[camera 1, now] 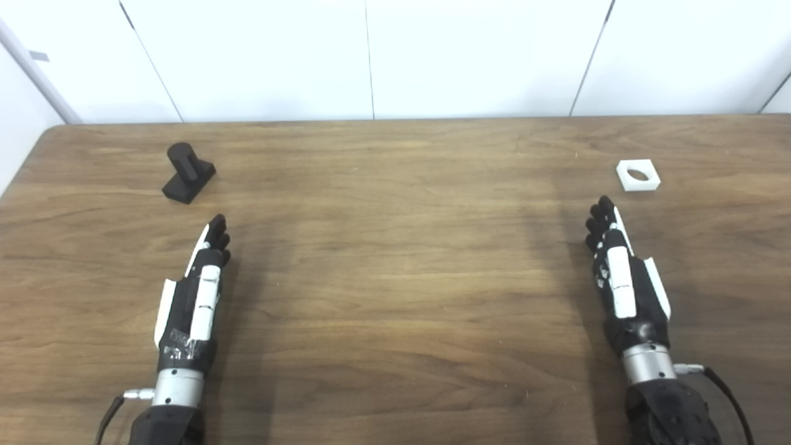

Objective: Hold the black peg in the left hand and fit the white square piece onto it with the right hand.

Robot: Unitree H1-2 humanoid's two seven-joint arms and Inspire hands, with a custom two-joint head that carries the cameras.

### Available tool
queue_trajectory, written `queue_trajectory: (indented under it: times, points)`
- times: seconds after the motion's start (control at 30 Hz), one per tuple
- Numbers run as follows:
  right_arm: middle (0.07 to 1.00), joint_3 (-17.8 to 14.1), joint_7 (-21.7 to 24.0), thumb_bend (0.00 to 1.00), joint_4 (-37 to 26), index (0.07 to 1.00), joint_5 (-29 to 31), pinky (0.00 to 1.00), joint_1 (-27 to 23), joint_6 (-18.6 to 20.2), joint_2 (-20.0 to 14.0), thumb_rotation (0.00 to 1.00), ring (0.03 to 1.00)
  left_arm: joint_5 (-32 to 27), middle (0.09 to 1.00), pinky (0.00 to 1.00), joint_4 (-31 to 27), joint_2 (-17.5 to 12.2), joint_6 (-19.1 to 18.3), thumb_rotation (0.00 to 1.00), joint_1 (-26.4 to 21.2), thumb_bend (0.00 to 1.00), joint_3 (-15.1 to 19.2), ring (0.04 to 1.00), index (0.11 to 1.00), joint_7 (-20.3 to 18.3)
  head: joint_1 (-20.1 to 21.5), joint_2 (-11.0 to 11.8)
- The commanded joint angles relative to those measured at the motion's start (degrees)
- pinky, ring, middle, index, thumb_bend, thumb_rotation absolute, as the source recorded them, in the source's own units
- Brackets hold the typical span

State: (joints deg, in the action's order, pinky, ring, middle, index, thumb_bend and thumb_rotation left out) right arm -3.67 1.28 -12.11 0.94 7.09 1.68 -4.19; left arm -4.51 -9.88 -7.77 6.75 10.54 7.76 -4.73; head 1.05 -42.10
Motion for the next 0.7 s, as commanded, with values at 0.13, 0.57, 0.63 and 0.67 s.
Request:
queue_trajectory:
  times: [0.13,0.57,0.63,0.67]
  points:
    - [0.988,0.1,0.0,0.5,-0.9,1.0,0.3,1.0,-0.5,-1.1,0.1,1.0,0.981,-0.3,1.0,1.0,-0.1,-0.6,0.5,0.91,0.2,0.44,0.5,1.0,0.986,0.4,-0.1,0.1]
    - [0.989,-0.4,1.1,0.49,-0.4,1.0,1.4,1.0,1.0,-2.5,-1.1,1.0,0.981,1.8,0.985,1.0,-0.6,1.0,1.2,0.91,1.5,0.43,-0.4,0.988,0.964,1.3,-9.1,6.1]
    - [0.994,-0.6,1.7,0.48,0.6,1.0,2.4,1.0,1.3,-3.8,-1.6,1.0,0.99,2.3,0.974,1.0,-0.3,1.5,1.4,0.9,1.9,0.41,-0.7,0.979,0.952,1.6,-11.7,8.3]
    - [0.994,-0.7,1.9,0.48,0.9,1.0,2.6,1.0,1.5,-4.1,-1.8,1.0,0.991,2.8,0.972,1.0,-0.1,1.6,1.6,0.9,2.0,0.41,-0.9,0.978,0.951,1.7,-12.4,9.1]
